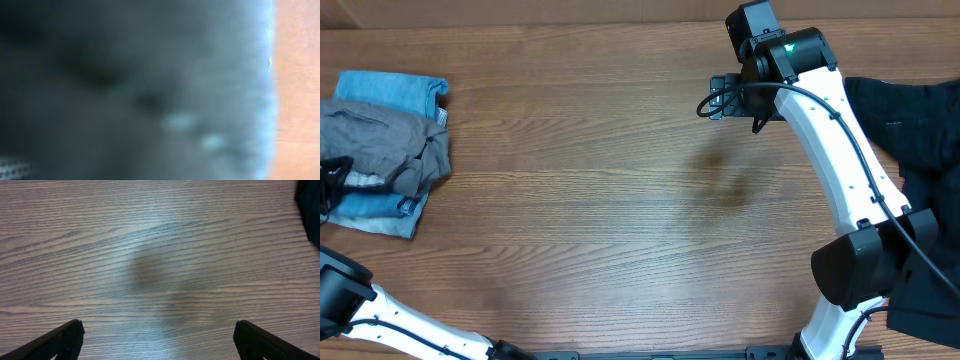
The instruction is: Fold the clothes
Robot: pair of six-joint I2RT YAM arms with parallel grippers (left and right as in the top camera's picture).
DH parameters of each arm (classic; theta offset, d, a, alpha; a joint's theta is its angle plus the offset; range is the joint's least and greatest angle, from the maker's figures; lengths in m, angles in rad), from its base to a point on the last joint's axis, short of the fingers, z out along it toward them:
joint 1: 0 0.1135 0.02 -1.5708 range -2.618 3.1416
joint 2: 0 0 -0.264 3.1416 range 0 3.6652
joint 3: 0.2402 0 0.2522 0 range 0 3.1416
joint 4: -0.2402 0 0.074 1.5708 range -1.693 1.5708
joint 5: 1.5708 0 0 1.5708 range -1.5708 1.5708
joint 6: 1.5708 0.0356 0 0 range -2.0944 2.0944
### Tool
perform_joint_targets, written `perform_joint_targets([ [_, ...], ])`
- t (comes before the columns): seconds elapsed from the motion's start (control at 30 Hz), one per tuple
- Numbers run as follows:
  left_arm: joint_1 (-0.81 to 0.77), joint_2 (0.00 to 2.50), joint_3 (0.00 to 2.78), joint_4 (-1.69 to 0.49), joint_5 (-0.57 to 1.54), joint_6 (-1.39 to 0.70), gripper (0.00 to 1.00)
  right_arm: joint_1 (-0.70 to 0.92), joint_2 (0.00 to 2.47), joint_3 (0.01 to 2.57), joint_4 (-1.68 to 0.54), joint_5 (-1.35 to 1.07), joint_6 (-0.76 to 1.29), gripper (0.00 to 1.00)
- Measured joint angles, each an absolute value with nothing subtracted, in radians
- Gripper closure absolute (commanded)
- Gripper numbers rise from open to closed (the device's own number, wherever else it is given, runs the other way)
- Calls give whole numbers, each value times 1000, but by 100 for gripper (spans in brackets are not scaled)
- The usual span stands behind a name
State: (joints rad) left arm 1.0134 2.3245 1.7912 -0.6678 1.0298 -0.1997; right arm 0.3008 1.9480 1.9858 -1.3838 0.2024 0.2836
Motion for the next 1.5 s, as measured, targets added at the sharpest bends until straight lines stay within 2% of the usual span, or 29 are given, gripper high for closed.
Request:
perform_joint_targets([
  [0.1,1008,2274,1789,-671,1034,-244,85,301,1948,1986,-1384,203,284,0],
  [0.23,959,1961,1787,-651,1036,-341,62,301,1948,1986,-1385,202,283,0],
  [0.27,926,1887,1791,-651,1038,-360,53,301,1948,1986,-1385,203,284,0],
  [0.3,884,1835,1798,-651,1041,-375,38,301,1948,1986,-1385,202,284,0],
  [0.33,841,1807,1803,-649,1042,-390,27,301,1948,1986,-1385,203,284,0],
  [0.37,782,1790,1806,-649,1039,-422,9,301,1948,1986,-1385,202,284,0],
  [0.4,742,1789,1806,-650,1035,-442,0,301,1948,1986,-1384,202,283,0],
  [0.6,458,1802,1805,-658,968,-511,0,301,1948,1986,-1384,202,284,0],
  [0.73,370,1802,1805,-658,819,-520,0,301,1948,1986,-1384,202,284,0],
  [1.07,350,1802,1805,-659,502,-522,0,301,1948,1986,-1385,202,283,0],
  [1.5,350,1802,1805,-659,474,-522,0,301,1948,1986,-1384,202,283,0],
])
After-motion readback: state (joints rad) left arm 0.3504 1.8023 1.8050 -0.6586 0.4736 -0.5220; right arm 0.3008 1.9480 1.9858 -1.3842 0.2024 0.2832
